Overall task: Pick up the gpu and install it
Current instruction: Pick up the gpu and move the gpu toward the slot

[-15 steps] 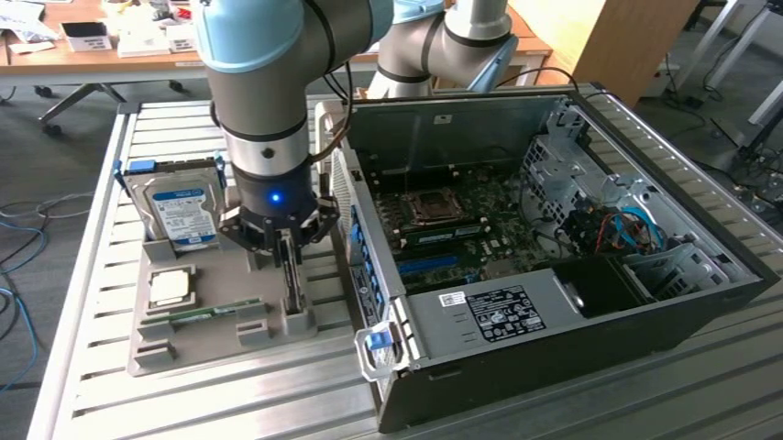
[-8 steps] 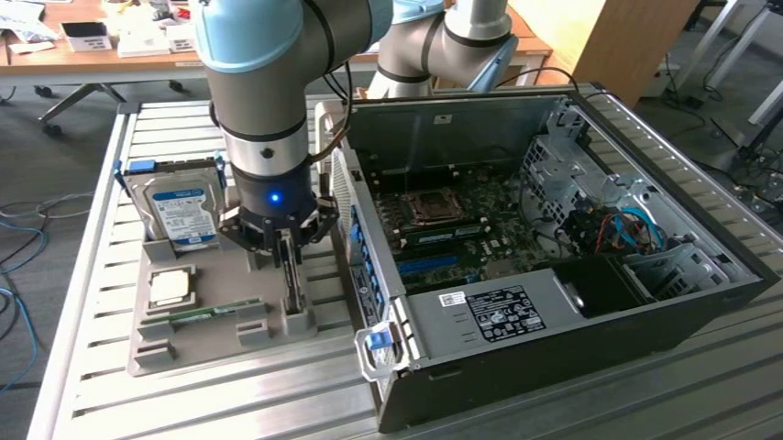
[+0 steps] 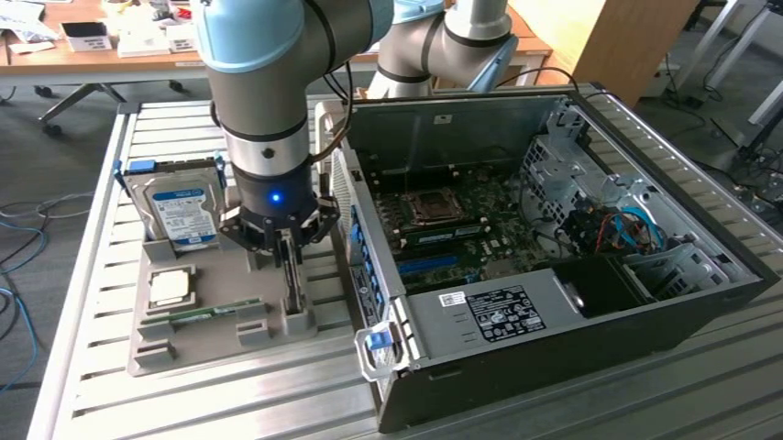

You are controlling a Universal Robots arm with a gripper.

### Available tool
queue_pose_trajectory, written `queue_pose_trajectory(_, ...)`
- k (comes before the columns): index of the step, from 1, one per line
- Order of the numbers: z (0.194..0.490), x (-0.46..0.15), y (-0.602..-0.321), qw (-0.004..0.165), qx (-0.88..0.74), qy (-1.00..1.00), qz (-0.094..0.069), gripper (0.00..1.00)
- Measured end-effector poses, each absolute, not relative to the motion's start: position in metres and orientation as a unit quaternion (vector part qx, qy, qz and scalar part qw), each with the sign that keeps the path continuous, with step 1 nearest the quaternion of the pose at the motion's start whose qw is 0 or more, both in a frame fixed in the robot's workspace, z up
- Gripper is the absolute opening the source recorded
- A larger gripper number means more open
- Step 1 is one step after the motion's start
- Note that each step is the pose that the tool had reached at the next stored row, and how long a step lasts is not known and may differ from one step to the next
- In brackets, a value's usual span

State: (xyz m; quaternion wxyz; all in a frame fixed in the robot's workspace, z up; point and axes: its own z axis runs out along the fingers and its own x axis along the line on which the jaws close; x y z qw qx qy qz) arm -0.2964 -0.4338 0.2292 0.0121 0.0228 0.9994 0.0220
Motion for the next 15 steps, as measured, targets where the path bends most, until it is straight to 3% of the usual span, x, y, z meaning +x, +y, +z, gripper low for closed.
queue_pose_trajectory(7,0.2292,-0.2964,-0.4338,0.012,0.023,0.999,0.022,0.31)
queue_pose_trajectory(8,0.2292,-0.2964,-0.4338,0.012,0.023,0.999,0.022,0.27)
queue_pose_trajectory(15,0.2292,-0.2964,-0.4338,0.012,0.023,0.999,0.022,0.27)
